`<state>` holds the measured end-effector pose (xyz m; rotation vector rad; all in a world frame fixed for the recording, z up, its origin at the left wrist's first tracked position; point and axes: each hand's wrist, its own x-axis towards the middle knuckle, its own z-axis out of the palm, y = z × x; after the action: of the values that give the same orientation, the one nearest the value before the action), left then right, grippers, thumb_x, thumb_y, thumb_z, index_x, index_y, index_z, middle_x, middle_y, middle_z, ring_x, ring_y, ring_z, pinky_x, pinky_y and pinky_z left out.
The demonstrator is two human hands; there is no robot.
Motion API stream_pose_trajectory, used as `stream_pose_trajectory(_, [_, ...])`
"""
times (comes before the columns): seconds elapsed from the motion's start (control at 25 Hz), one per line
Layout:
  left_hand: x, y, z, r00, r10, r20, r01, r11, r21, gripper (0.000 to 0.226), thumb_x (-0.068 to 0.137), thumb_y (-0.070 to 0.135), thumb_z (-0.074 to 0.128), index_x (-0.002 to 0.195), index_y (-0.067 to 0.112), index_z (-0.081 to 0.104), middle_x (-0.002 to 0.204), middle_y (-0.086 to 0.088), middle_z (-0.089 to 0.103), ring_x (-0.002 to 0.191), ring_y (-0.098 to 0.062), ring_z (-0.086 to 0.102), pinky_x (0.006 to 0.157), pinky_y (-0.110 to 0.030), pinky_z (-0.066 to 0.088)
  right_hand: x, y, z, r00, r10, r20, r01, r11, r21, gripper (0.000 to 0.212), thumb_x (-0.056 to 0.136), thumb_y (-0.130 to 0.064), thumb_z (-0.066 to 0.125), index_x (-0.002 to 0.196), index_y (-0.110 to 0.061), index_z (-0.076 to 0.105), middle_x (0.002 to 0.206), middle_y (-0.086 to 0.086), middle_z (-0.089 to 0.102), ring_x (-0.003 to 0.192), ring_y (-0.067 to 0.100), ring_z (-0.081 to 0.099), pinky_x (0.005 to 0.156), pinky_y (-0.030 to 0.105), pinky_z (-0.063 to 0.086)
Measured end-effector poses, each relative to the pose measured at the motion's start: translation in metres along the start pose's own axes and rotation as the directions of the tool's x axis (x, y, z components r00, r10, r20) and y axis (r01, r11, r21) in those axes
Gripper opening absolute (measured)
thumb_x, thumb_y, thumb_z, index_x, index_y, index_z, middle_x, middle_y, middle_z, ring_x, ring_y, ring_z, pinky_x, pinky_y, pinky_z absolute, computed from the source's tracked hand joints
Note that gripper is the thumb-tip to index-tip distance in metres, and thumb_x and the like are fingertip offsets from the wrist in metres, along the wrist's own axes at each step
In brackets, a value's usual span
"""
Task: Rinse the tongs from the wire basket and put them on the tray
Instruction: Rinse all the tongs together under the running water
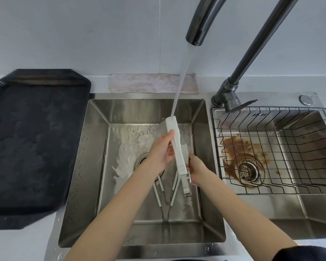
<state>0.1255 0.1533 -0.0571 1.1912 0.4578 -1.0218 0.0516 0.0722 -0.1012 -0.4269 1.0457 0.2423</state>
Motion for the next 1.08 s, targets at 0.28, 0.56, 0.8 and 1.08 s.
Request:
stream_pose_trajectory(0.28, [0.002,0.016,0.027,0.973,0.232,-0.004,-0.202,0.855,0.478,0.035,0.095,0.044,0.037,0.083,0.017,0.055,0.073,0.001,0.052,0.067,-0.01,0.051,0.062,-0.02,0.044,-0.007,-0.008,-0.002,0.998,-0.054,0.037,0.051,0.995,0.091,0.044,0.098,-0.025,0.025,0.062,-0.009,0.043,0.036,0.0,0.032,0.023,0.007,0.028,0.03,0.011,0.025])
stream_pose_trajectory(0.56, [0.004,0.045,0.032,0.978,0.129,0.163,-0.13,0.992,-0.005,0.014,0.092,0.005,0.048,0.106,0.006,0.048,0.083,-0.006,0.052,0.074,-0.016,0.053,0.065,-0.027,0.05,-0.013,-0.016,0.0,0.995,-0.101,-0.012,0.102,0.992,0.08,0.048,0.098,-0.036,0.028,0.062,-0.009,0.045,0.034,-0.001,0.032,0.021,0.007,0.027,0.029,0.01,0.022])
stream_pose_trajectory(0.8, [-0.001,0.046,0.04,0.989,0.146,0.009,-0.145,0.973,0.182,0.032,0.09,0.049,0.045,0.083,0.019,0.055,0.07,0.001,0.051,0.061,-0.011,0.05,0.055,-0.022,0.046,-0.014,-0.022,0.005,0.985,-0.17,-0.009,0.17,0.982,0.087,0.045,0.098,-0.045,0.026,0.077,-0.009,0.044,0.029,-0.003,0.04,0.021,0.004,0.028,0.026,0.011,0.021])
stream_pose_trajectory(1.08, [0.001,0.054,0.016,0.992,0.11,0.054,-0.101,0.984,-0.145,0.023,0.095,0.028,0.046,0.076,0.016,0.051,0.061,0.002,0.047,0.047,-0.009,0.047,0.047,-0.022,0.042,-0.031,-0.027,0.015,0.894,-0.436,-0.101,0.431,0.9,-0.066,0.035,0.099,-0.038,0.032,0.095,-0.007,0.049,0.057,0.0,0.047,0.038,0.006,0.037,0.035,0.014,0.032])
